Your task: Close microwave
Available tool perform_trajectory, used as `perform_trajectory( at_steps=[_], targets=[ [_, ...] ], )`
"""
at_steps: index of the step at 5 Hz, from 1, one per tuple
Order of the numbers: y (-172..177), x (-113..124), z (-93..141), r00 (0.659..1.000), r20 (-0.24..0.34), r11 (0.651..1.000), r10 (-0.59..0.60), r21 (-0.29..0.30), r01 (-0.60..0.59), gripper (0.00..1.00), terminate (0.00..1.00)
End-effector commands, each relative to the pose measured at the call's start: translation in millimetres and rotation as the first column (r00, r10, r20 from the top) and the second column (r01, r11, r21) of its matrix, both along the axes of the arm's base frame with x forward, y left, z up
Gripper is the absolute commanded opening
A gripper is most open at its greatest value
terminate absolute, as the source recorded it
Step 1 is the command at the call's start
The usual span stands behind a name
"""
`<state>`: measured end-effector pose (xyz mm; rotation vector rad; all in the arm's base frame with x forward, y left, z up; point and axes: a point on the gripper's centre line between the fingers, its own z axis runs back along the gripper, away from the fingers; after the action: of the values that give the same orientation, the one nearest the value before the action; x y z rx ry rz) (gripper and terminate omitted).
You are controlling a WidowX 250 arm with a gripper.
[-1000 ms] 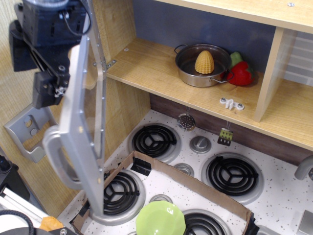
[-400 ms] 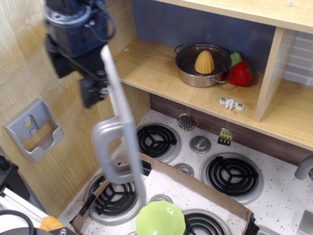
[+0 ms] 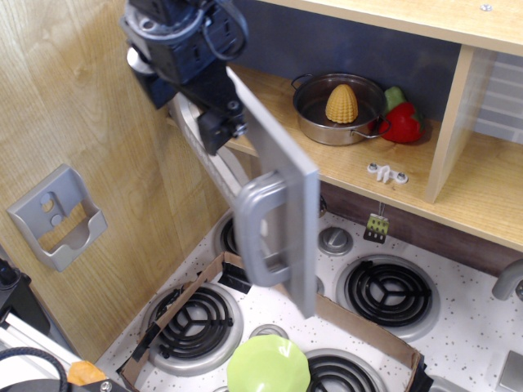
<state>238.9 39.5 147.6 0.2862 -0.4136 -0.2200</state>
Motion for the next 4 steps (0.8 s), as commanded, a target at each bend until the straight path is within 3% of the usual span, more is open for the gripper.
perform_trajectory(
  at_steps=[1, 4],
  targets=[
    [-21, 36, 15, 0.976, 0.218, 0.999, -0.008, -0.039, 0.017, 1.0, 0.0],
    [-37, 85, -3, 0.947, 0.314, 0.991, -0.065, -0.093, 0.099, 1.0, 0.0]
  ],
)
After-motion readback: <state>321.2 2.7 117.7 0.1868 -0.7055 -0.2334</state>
